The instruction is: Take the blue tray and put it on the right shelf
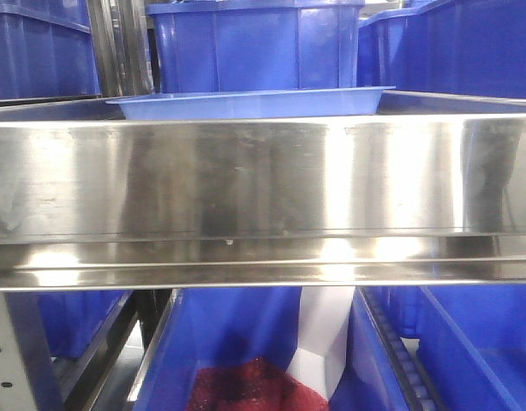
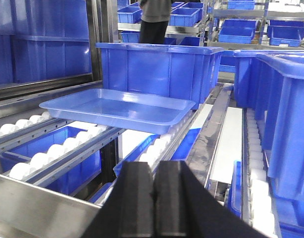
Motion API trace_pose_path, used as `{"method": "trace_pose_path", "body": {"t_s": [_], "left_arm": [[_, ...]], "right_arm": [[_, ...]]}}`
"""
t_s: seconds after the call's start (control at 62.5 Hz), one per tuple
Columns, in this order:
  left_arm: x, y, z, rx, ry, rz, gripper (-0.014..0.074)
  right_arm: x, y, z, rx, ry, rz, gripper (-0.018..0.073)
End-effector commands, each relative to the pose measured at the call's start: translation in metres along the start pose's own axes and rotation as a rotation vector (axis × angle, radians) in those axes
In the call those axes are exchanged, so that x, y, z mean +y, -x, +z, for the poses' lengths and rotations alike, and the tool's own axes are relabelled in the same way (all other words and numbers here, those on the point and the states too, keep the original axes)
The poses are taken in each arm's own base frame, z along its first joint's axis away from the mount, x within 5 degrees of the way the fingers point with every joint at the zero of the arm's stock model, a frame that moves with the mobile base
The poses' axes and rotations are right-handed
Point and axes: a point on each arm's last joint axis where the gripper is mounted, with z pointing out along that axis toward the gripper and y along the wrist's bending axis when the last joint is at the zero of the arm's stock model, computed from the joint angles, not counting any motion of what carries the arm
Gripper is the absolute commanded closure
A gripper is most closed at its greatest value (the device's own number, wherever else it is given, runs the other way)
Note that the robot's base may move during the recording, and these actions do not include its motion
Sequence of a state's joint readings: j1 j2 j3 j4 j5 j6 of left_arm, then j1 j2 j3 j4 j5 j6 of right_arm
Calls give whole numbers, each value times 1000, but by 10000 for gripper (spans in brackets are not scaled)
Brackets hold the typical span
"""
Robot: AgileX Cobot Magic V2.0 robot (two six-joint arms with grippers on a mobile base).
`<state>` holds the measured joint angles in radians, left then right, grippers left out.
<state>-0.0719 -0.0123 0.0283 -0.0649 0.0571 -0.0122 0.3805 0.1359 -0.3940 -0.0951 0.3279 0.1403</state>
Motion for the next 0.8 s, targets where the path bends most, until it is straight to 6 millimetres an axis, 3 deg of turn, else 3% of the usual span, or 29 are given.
{"method": "trace_pose_path", "body": {"t_s": [0.0, 0.784], "left_arm": [[1, -1, 0, -71, 2, -5, 645], [1, -1, 0, -71, 2, -5, 645]], "right_arm": [[1, 17, -2, -113, 11, -21, 505], [1, 18, -2, -119, -1, -11, 505]]}}
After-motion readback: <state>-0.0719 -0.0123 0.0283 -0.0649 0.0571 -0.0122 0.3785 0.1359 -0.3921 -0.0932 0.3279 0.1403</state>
